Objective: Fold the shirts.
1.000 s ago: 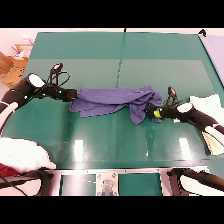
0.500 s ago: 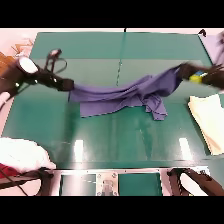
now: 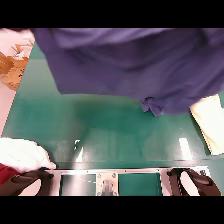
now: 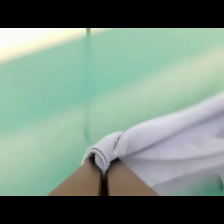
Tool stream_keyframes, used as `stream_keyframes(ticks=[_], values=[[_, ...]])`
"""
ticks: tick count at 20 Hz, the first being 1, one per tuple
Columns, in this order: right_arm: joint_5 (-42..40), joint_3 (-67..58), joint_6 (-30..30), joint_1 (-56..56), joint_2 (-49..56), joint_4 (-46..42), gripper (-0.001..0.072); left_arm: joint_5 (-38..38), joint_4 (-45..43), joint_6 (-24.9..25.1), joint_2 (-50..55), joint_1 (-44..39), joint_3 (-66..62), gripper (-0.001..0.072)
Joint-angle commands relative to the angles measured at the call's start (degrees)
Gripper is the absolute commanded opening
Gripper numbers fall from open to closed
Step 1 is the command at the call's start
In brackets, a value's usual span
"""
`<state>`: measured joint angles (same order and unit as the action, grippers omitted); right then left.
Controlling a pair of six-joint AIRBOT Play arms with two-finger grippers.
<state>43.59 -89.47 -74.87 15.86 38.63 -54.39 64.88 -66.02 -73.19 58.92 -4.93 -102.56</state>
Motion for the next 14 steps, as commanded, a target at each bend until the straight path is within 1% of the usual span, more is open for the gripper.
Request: stream_keyframes(ticks=[1, 5, 8, 10, 13, 14], values=[[-4.85, -8.92, -0.11, 0.42, -2.12, -0.31, 0.0017, -1.64, -1.33, 0.22, -7.08, -0.02, -7.58, 0.0016], [-7.72, -12.46, -0.09, 0.42, -2.03, -0.33, 0.0017, -1.36, -3.17, 0.20, -8.59, -0.02, -12.00, 0.0016], [-7.32, -12.24, -0.11, 0.42, 0.52, -0.28, 0.0017, -0.61, -4.55, -0.35, -7.89, -0.02, -11.39, 0.0016], [-4.59, -12.24, -0.17, 0.39, 3.98, -0.04, 0.0017, 1.36, -4.55, -0.48, -6.01, -0.02, -11.39, 0.0017], [2.99, -12.20, -2.99, 0.33, 11.85, -0.02, 0.0017, 3.76, -4.98, -1.81, -0.96, -0.02, -8.94, 0.0017], [5.11, -11.96, -2.99, 0.28, 14.75, 0.61, 0.0017, 4.15, -4.96, -1.81, 0.96, -0.02, -7.17, 0.0017]])
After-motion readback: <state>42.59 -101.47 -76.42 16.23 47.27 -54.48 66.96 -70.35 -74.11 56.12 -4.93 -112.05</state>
